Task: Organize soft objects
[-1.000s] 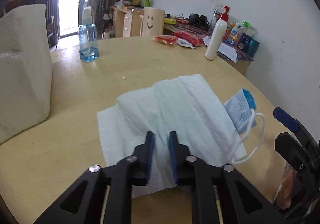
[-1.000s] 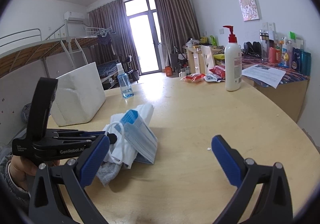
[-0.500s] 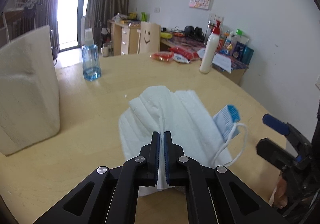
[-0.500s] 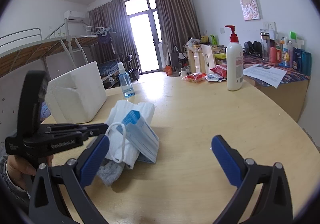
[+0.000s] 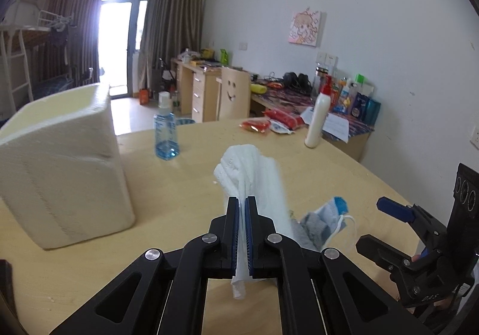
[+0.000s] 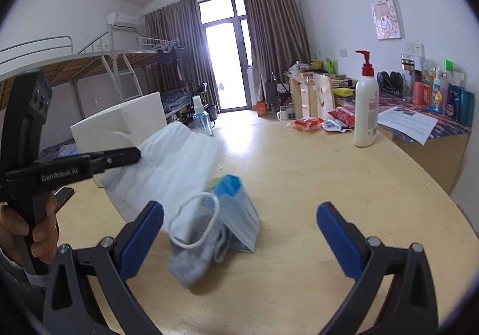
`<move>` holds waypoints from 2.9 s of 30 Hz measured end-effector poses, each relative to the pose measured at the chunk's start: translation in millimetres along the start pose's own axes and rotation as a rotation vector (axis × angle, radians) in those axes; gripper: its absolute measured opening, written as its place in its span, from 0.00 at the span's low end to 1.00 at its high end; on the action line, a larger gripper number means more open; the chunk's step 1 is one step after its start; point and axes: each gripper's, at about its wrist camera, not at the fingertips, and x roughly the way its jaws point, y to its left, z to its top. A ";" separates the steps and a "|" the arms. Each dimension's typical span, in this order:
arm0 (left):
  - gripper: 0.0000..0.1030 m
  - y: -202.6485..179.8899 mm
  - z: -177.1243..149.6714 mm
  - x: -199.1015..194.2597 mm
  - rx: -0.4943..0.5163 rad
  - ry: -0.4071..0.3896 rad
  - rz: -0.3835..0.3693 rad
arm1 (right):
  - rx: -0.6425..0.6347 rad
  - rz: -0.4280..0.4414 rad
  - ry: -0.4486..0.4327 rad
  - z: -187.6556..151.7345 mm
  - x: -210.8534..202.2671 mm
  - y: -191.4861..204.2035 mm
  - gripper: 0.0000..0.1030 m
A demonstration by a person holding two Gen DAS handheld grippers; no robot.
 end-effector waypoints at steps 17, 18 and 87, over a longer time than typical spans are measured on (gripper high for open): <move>0.05 37.1 -16.2 -19.0 -0.058 -0.012 0.058 | -0.032 0.037 0.014 2.6 7.3 29.8 1.00; 0.05 38.4 -18.0 -19.0 -0.059 -0.005 0.054 | -0.033 0.042 0.014 3.2 6.8 31.5 1.00; 0.06 34.5 -58.8 30.9 0.014 0.275 0.092 | -0.040 0.064 0.284 -29.3 47.6 35.2 0.13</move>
